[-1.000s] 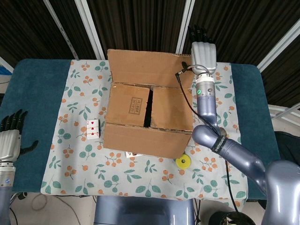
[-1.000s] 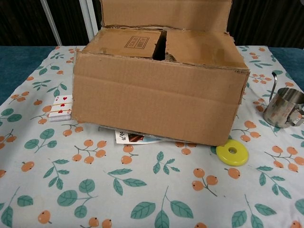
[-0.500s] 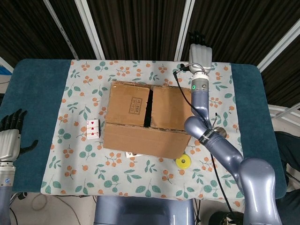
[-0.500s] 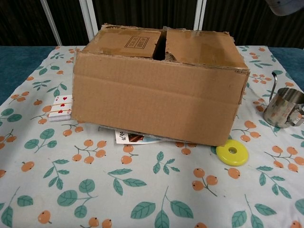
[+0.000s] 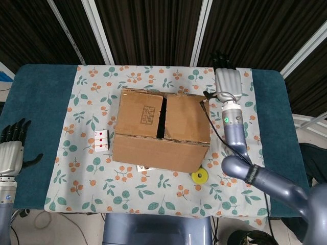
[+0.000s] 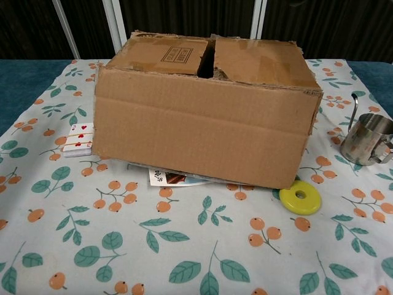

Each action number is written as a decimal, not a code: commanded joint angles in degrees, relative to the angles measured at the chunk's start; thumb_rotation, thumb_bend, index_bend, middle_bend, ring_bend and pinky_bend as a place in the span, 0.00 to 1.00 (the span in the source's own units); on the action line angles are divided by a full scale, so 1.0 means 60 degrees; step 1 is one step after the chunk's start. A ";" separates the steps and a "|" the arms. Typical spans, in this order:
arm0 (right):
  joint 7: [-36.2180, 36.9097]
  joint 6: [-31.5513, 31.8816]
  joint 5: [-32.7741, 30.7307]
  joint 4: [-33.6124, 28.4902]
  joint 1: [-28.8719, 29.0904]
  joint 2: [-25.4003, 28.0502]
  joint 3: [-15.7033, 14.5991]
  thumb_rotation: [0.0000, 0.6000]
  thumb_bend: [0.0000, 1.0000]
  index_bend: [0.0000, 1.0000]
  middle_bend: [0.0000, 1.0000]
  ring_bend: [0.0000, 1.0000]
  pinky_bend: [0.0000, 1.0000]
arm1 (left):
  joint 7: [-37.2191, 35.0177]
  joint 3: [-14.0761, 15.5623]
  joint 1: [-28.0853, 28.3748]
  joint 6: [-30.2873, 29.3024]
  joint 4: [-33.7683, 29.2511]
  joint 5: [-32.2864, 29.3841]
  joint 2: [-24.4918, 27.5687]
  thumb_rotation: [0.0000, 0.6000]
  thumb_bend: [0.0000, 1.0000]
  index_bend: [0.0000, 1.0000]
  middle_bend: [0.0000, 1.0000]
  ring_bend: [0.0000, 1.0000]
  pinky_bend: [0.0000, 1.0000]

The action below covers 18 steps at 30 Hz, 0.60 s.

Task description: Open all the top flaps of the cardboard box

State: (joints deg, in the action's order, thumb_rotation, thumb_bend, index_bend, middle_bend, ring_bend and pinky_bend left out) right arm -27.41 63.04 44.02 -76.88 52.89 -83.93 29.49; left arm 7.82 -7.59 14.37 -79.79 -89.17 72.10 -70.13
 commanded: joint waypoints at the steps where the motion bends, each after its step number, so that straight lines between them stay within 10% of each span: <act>1: 0.0257 0.1878 0.1199 -0.3034 -0.2382 0.2019 -0.1298 1.00 0.18 0.00 0.00 0.00 0.23 | 0.0102 0.0050 0.0007 0.0045 -0.0012 0.0055 0.0026 1.00 0.16 0.00 0.00 0.00 0.00; 10: 0.1154 0.3621 0.3057 -0.4500 -0.4771 0.3276 -0.3111 1.00 0.18 0.00 0.00 0.00 0.23 | 0.0587 0.0254 0.0108 0.0257 -0.0243 0.0375 0.0139 1.00 0.16 0.00 0.00 0.00 0.00; 18: 0.2372 0.4507 0.4087 -0.3643 -0.6089 0.3020 -0.4034 1.00 0.18 0.00 0.00 0.00 0.23 | 0.1013 0.0321 0.0419 0.0656 -0.0804 0.0738 0.0450 1.00 0.17 0.00 0.00 0.00 0.00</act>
State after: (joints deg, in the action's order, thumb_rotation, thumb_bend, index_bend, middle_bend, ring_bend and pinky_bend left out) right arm -15.74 88.74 66.63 -101.16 18.53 -64.84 6.96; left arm 13.14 -5.71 16.21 -76.62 -93.11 75.97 -68.07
